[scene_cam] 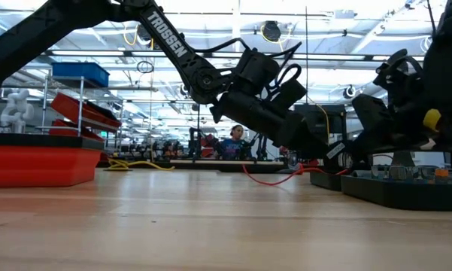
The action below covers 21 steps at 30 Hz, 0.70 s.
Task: Coil cords
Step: Coil the red wire onto the spool
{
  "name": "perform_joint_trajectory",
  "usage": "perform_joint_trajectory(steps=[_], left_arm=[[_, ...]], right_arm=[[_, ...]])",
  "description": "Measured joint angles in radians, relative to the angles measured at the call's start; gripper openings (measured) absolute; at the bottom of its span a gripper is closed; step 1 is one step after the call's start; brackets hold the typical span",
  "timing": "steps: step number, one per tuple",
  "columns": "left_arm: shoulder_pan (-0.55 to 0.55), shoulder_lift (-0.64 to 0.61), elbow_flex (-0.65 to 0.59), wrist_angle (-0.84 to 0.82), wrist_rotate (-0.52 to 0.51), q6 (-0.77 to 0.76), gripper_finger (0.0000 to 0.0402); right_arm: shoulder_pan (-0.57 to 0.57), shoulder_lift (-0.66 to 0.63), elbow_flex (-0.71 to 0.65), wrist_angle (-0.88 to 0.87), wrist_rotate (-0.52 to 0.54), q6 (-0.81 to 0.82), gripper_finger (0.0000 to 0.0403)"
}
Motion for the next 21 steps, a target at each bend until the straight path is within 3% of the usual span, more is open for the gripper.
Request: perform_joint_trajectory(steps=[5,11,21], left_arm=[[0.001,0.001,0.000,0.004,0.023,0.018,0.0092],[-0.008,0.002,0.000,0.013,0.058,0.059,0.0010],[-0.010,-0.005,0.000,-0.020,0.056,0.082,0.0002]], right_arm=[[-0.009,0.000,0.000,0.027,0.000,-0.027,0.0082],[-0.014,0.000,0.000,0.095,0.000,-0.108,0.0082],[0.015,-0.012,0.000,0.076,-0.028,-0.132,0.0082]])
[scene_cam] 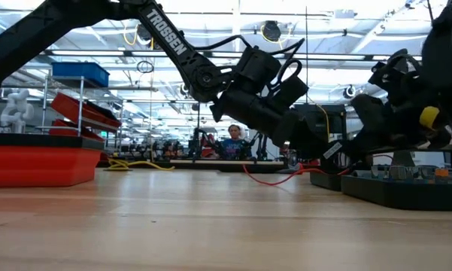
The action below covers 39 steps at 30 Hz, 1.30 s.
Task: Coil cords
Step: Coil the red wire onto the spool
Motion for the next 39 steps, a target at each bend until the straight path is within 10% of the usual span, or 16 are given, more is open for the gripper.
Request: perform_joint_trajectory(steps=[23,30,39], left_arm=[[-0.006,-0.308,0.000,-0.447,-0.120,0.153,0.0002],[0.045,-0.191,-0.043,-0.295,-0.156,0.071,0.0062],[0.094,-0.099,-0.043,-0.086,0.033,-0.061,0.0117]], right_arm=[[0.144,-0.158,0.001,-0.048,0.006,-0.107,0.0079],[0.144,-0.158,0.001,-0.025,0.032,-0.133,0.0079],[0.109,-0.154,0.001,-0.039,0.036,-0.130,0.0079]])
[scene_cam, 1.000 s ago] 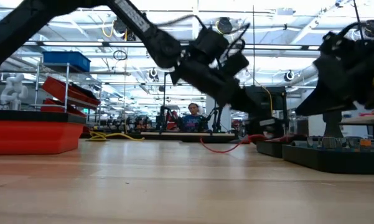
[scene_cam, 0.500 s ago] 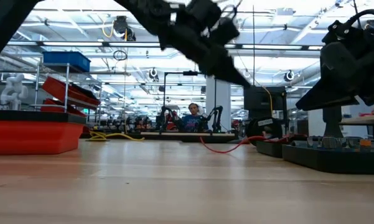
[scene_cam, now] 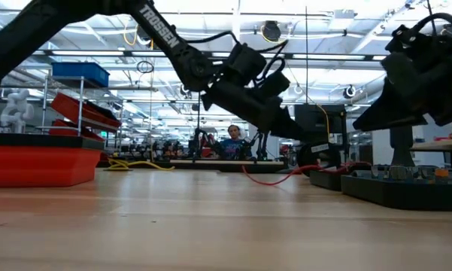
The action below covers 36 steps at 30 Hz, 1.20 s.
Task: Coil cords
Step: Coil the red wire onto the spool
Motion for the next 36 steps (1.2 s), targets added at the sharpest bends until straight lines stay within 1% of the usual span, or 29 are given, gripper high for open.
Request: perform_joint_trajectory(steps=[5,15,22,24,27,30,33,34,36], left_arm=[[-0.002,0.029,0.000,0.023,0.031,0.001,0.0118],[-0.008,0.028,0.001,0.067,0.025,-0.016,0.0118],[-0.019,0.072,0.012,0.084,0.007,-0.027,0.0113],[-0.023,0.084,0.022,0.090,-0.002,-0.027,0.0108],[-0.027,0.094,0.026,0.109,-0.014,-0.033,0.0096],[-0.030,0.095,0.026,0.134,-0.016,-0.033,0.0065],[-0.030,0.095,0.036,0.124,-0.017,-0.026,0.0016],[-0.030,0.095,0.036,0.122,-0.017,-0.025,0.0010],[-0.030,0.095,0.036,0.123,-0.017,-0.022,0.0010]], right_arm=[[-0.056,0.014,0.000,0.008,0.000,-0.017,0.0079],[-0.136,0.038,0.000,0.049,-0.050,-0.077,0.0079],[-0.189,0.065,-0.001,0.109,-0.072,-0.114,0.0079],[-0.202,0.072,-0.001,0.128,-0.095,-0.132,0.0079],[-0.217,0.077,-0.001,0.154,-0.117,-0.155,0.0079],[-0.217,0.088,-0.001,0.163,-0.119,-0.157,0.0075],[-0.217,0.101,-0.001,0.163,-0.119,-0.156,0.0058],[-0.217,0.103,-0.001,0.164,-0.119,-0.155,0.0050],[-0.218,0.107,-0.001,0.170,-0.120,-0.154,0.0034]])
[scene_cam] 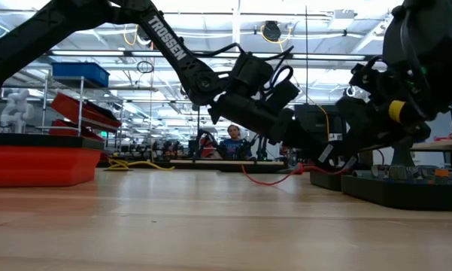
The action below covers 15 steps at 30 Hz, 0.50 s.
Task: Coil cords
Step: Coil the red wire onto the spool
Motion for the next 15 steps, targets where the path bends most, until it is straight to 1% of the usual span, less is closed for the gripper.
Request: perform_joint_trajectory(steps=[3,5,8,10,15], left_arm=[[-0.003,0.000,0.000,0.000,0.000,0.007,0.0006],[-0.006,0.000,0.000,0.000,0.000,0.015,0.0004],[-0.013,-0.001,0.000,-0.020,0.000,0.025,0.0003],[-0.014,-0.004,0.000,-0.045,0.001,0.027,0.0002],[-0.012,-0.029,0.000,-0.164,0.002,0.061,0.0001]], right_arm=[[-0.007,0.003,0.000,0.017,-0.010,-0.018,0.0011],[-0.012,0.003,0.000,0.034,-0.025,-0.041,0.0003],[-0.012,0.003,0.000,0.068,-0.030,-0.084,0.0003],[-0.012,0.003,0.000,0.095,-0.053,-0.127,0.0002],[-0.012,0.003,0.000,0.138,-0.071,-0.186,0.0001]])
